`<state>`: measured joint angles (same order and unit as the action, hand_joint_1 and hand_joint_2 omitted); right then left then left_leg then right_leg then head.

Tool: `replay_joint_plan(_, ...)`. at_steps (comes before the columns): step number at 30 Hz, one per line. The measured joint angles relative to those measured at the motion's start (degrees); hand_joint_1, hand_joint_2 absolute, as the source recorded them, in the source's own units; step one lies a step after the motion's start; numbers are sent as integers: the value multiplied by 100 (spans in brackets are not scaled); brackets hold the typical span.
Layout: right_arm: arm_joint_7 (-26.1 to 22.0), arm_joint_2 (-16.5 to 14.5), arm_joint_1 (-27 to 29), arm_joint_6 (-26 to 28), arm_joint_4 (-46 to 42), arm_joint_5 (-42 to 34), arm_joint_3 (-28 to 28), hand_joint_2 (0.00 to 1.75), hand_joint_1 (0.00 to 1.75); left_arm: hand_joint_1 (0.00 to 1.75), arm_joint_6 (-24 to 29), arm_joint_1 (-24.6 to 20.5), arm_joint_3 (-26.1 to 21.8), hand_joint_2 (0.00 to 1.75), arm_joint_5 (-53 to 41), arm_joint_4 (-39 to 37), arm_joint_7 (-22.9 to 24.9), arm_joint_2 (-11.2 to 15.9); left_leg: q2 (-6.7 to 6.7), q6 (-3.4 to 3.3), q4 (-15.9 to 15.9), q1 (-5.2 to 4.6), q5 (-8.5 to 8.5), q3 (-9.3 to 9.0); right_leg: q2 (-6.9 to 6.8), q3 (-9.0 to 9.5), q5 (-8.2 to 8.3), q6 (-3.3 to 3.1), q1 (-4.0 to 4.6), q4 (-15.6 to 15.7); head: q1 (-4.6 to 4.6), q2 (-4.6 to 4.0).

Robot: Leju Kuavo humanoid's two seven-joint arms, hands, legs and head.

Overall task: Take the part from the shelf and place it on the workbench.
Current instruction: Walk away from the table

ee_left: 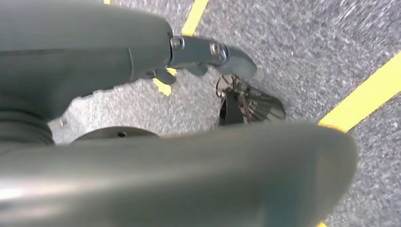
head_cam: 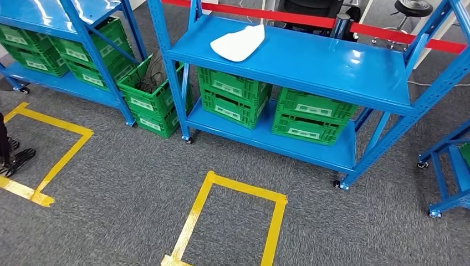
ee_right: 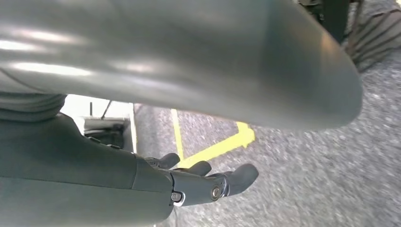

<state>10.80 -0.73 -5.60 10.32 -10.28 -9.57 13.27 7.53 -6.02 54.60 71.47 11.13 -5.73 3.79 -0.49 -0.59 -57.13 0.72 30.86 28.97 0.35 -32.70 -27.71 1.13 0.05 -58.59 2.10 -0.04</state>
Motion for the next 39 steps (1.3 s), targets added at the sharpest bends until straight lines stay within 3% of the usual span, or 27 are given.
replay_joint_plan(2,0,-5,-5,2,-1,0,-16,0,0,0,0,-15,1,0,0,-1,1,4,10,60,18,14,30,-51,8,91,-1,-65,4,81,-12,0)
replay_joint_plan(4,0,-13,2,5,-1,0,-21,0,0,0,1,-29,1,0,0,-2,2,12,20,100,-221,15,165,19,3,202,10,-128,-22,188,-52,0)
replay_joint_plan(5,0,-18,4,6,-1,0,-22,0,0,0,1,-30,2,0,0,-2,5,15,23,110,-520,19,294,179,-3,243,7,-153,-31,222,-84,0)
replay_joint_plan(7,-1,-28,0,3,-1,0,-25,0,0,0,2,-24,2,0,0,-2,14,15,25,131,-1282,24,544,672,-8,276,-31,-186,-29,230,-144,0)
replay_joint_plan(8,-1,-35,0,1,-1,0,-25,0,0,0,2,-16,2,0,0,-2,20,16,25,137,-1527,26,556,869,-3,301,-59,-192,-28,229,-164,0)
replay_joint_plan(9,-2,-40,2,0,-1,0,-26,0,0,0,4,-6,2,0,0,-4,26,19,26,140,-1572,27,451,967,4,340,-93,-188,-28,229,-184,0)
replay_joint_plan(10,-2,-45,7,0,-1,-1,-27,0,0,0,6,3,2,0,0,-5,30,25,28,136,-1395,29,241,949,11,393,-132,-178,-29,227,-208,0)
replay_joint_plan(12,-2,-56,19,0,-1,-2,-28,0,0,0,7,13,2,0,0,-10,36,37,34,120,-679,32,-234,686,18,486,-225,-132,-27,221,-261,0)
replay_joint_plan(13,-3,-62,17,-1,-1,-2,-29,0,0,0,6,9,2,0,-1,-10,39,42,33,104,-379,30,-350,535,19,503,-281,-97,-16,206,-283,0)
replay_joint_plan(15,-8,-67,7,-4,-1,-4,-30,0,0,0,-4,0,2,0,-10,-10,59,43,31,65,-147,15,-345,382,19,492,-353,-30,0,196,-286,0)
replay_joint_plan(19,-12,-70,-25,-7,-3,-28,-30,0,0,0,-54,0,2,0,-60,-10,96,45,25,-49,-109,27,-305,329,13,451,-492,82,-24,9,-230,0)
replay_joint_plan(20,-11,-72,-26,-6,-3,-33,-30,0,0,0,-58,-1,2,0,-64,-10,96,46,26,-74,-100,34,-294,314,9,319,-610,109,-33,-249,-197,0)
replay_joint_plan(22,-10,-75,-20,-5,-3,-44,-30,0,0,0,-64,-3,2,0,-69,-11,95,54,26,-116,-99,20,-254,295,4,-152,-886,142,-51,-1032,-128,0)
replay_joint_plan(23,-9,-75,-14,-5,-3,-49,-31,0,0,0,-68,-3,2,0,-69,-11,96,56,25,-127,-99,11,-230,278,4,-386,-950,146,-56,-1364,-110,0)
replay_joint_plan(24,-9,-75,-8,-4,-3,-52,-31,0,0,0,-72,-1,3,0,-70,-11,98,58,22,-133,-100,4,-202,248,4,-542,-903,141,-57,-1521,-98,0)
replay_joint_plan(25,-9,-75,-3,-4,-3,-56,-31,0,0,0,-74,1,3,0,-70,-11,101,60,17,-132,-100,-1,-172,206,4,-587,-736,127,-55,-1453,-82,0)
replay_joint_plan(27,-5,-75,7,-3,-3,-61,-31,0,0,0,-82,6,4,0,-73,-11,101,59,7,-122,-97,-6,-106,133,3,-404,-213,59,-36,-772,-43,0)
replay_joint_plan(29,6,-72,0,5,-3,-74,-31,0,0,0,-97,-3,4,0,-91,-10,92,54,5,-79,-91,-13,-48,93,-3,-167,39,-22,5,-166,-15,0)
replay_joint_plan(31,18,-68,-13,20,-3,-98,-31,0,0,0,-115,-21,4,0,-122,-9,83,47,9,-12,-74,-3,-20,86,-2,-65,7,-75,47,-21,-14,0)
replay_joint_plan(34,35,-68,-9,53,-3,-122,-31,0,0,0,-124,-49,9,0,-162,-6,73,48,21,68,-149,12,55,65,4,86,34,-151,34,126,-35,0)
replay_joint_plan(35,38,-69,-7,61,-3,-128,-31,0,0,0,-126,-57,12,0,-169,-5,70,49,23,86,-346,12,149,156,-2,143,43,-174,18,185,-60,0)
replay_joint_plan(37,40,-73,-6,73,-3,-144,-31,0,0,0,-128,-65,20,0,-181,-3,68,48,27,111,-1058,22,411,577,-11,207,20,-211,9,230,-119,0)
replay_joint_plan(39,34,-78,-12,79,-3,-176,-31,0,0,0,-124,-63,30,0,-193,-3,68,47,28,128,-1599,29,491,972,-7,247,-30,-224,10,228,-157,0)
